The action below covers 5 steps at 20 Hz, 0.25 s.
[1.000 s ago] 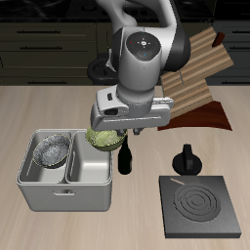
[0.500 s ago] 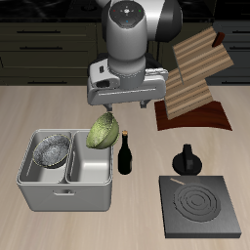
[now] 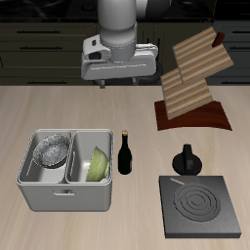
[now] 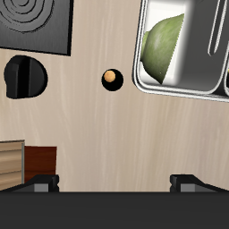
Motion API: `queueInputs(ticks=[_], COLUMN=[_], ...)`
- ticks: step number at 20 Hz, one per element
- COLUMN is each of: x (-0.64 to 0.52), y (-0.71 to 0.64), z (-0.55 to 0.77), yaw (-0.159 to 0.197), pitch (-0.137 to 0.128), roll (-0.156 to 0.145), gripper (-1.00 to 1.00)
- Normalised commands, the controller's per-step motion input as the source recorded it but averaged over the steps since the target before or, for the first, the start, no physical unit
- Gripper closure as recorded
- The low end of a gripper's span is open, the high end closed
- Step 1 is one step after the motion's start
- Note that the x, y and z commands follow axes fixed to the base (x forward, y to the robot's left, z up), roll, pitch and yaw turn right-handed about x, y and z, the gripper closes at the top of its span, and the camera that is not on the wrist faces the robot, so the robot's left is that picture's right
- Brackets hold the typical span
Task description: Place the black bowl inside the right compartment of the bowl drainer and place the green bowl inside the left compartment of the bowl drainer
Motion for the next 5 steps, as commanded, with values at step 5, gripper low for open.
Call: queueInputs(ticks=[5], x=[-0.09], y=[-0.15], z=[-0.03], yaw=[0.010], pitch=[0.004], roll=[-0.026], gripper=[-1.00])
